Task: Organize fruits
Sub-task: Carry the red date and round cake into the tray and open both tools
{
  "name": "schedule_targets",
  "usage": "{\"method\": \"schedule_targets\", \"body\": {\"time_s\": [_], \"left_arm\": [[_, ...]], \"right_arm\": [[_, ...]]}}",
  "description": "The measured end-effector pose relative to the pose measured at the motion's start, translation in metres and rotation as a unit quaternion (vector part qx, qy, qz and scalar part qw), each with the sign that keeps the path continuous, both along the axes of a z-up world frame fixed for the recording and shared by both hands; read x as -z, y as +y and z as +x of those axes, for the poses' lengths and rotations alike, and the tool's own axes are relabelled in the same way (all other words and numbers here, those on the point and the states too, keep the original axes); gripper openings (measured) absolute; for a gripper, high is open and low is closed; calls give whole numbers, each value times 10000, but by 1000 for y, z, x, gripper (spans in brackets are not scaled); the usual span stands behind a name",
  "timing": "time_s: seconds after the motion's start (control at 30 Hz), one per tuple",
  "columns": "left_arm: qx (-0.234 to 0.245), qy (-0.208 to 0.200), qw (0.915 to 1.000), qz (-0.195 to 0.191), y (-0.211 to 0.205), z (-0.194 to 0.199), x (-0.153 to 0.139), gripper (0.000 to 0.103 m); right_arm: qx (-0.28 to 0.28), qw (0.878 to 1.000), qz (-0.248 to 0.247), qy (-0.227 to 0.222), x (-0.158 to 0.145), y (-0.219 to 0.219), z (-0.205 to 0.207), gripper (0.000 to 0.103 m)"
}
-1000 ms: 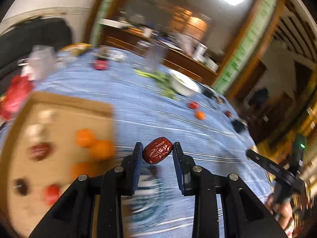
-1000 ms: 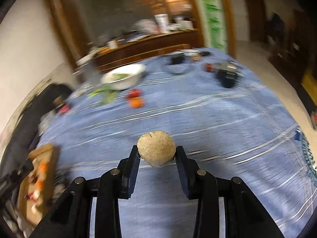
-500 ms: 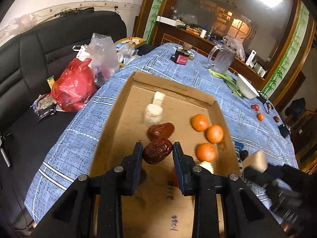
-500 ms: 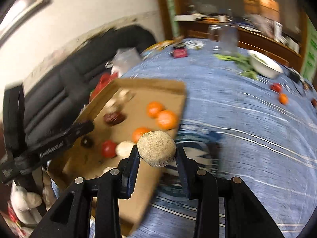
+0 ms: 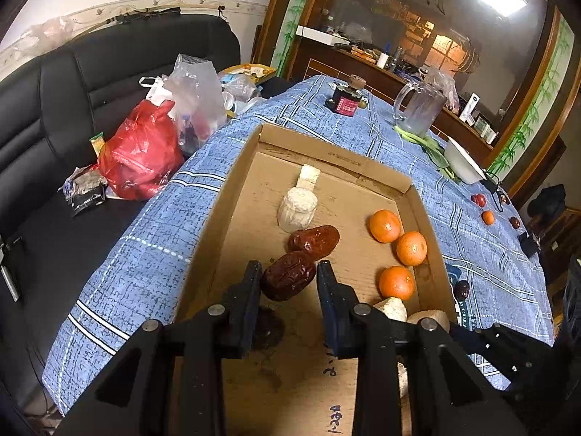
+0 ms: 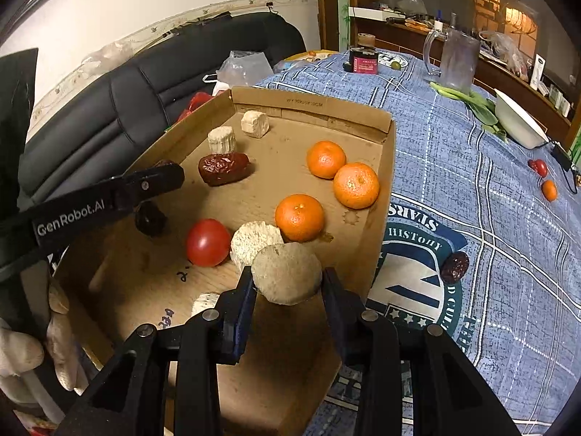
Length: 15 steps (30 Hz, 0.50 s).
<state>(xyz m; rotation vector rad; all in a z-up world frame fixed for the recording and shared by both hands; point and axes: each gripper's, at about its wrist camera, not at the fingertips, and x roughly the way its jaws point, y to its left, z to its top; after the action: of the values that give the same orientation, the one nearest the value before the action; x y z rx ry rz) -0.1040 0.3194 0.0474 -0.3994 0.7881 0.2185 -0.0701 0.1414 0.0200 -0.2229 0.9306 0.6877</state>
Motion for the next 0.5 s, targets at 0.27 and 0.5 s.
{"method": "schedule_targets", "body": {"time_s": [0.27,0.5], "left_arm": [[-90,-157,9998,-104,1,-7,-10,58],[-47,-491,9987,-120,-6,-27,-35,68]], "right_arm": [[-109,9997,-8,-218,-2,0,-9,50],[16,9976,270,-634,-39,-29,-20,55]]}}
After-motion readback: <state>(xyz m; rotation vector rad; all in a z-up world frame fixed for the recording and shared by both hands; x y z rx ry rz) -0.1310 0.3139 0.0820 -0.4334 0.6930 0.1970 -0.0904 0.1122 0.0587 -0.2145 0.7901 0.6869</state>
